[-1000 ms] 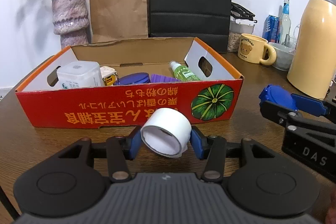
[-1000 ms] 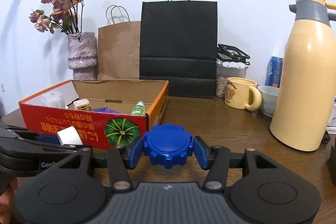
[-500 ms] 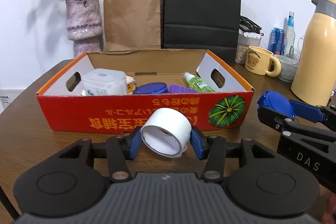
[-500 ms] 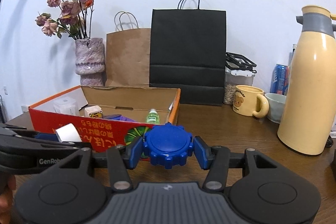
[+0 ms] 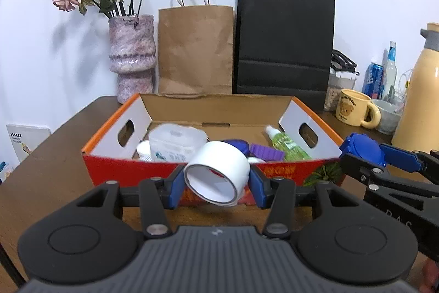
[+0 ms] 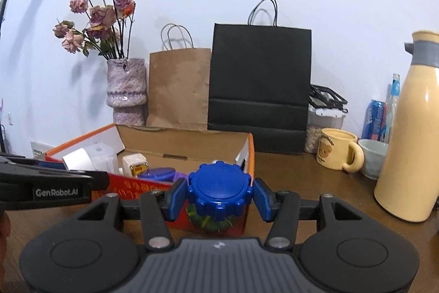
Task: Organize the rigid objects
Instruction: 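Lift and carry the tape roll and blue lid over the box with both grippers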
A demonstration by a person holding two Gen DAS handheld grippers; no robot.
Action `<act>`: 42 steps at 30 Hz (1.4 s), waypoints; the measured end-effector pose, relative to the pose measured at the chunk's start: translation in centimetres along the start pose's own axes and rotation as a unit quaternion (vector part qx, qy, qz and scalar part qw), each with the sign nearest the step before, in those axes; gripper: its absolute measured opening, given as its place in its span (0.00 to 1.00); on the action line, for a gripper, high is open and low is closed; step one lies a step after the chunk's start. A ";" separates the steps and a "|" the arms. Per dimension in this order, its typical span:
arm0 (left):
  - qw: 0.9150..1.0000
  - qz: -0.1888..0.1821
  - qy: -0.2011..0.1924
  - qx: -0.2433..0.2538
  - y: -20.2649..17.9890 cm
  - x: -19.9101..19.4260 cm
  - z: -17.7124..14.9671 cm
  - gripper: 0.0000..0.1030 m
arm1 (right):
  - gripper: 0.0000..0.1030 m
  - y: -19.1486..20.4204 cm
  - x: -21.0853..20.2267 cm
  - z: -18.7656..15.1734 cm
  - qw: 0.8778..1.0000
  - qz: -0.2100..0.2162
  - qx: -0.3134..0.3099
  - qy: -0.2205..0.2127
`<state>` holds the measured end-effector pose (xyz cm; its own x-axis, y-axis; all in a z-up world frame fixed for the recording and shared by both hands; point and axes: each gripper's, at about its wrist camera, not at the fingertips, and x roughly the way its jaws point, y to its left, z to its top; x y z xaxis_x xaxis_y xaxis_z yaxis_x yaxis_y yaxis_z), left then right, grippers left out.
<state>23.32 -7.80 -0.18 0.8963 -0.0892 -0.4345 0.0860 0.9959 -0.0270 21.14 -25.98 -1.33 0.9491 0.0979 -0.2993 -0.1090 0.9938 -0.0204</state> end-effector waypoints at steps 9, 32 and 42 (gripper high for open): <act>1.000 0.015 -0.027 -0.005 1.3 -0.1 2.2 0.48 | 0.50 2.0 1.0 2.3 1.000 0.008 -0.016 -0.019; 0.997 0.048 -0.057 -0.035 3.4 4.6 6.6 0.48 | 0.50 3.9 7.3 5.3 0.999 0.015 -0.010 -0.036; 0.997 0.056 -0.044 -0.037 4.1 8.0 7.4 0.48 | 0.50 3.9 10.7 5.6 0.999 0.031 0.001 -0.016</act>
<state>34.06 -4.54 2.92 0.9333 0.0251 -0.3582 -0.0460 0.9977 -0.0500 32.53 -20.80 0.69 0.9495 0.1599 -0.2700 -0.1665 0.9860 -0.0014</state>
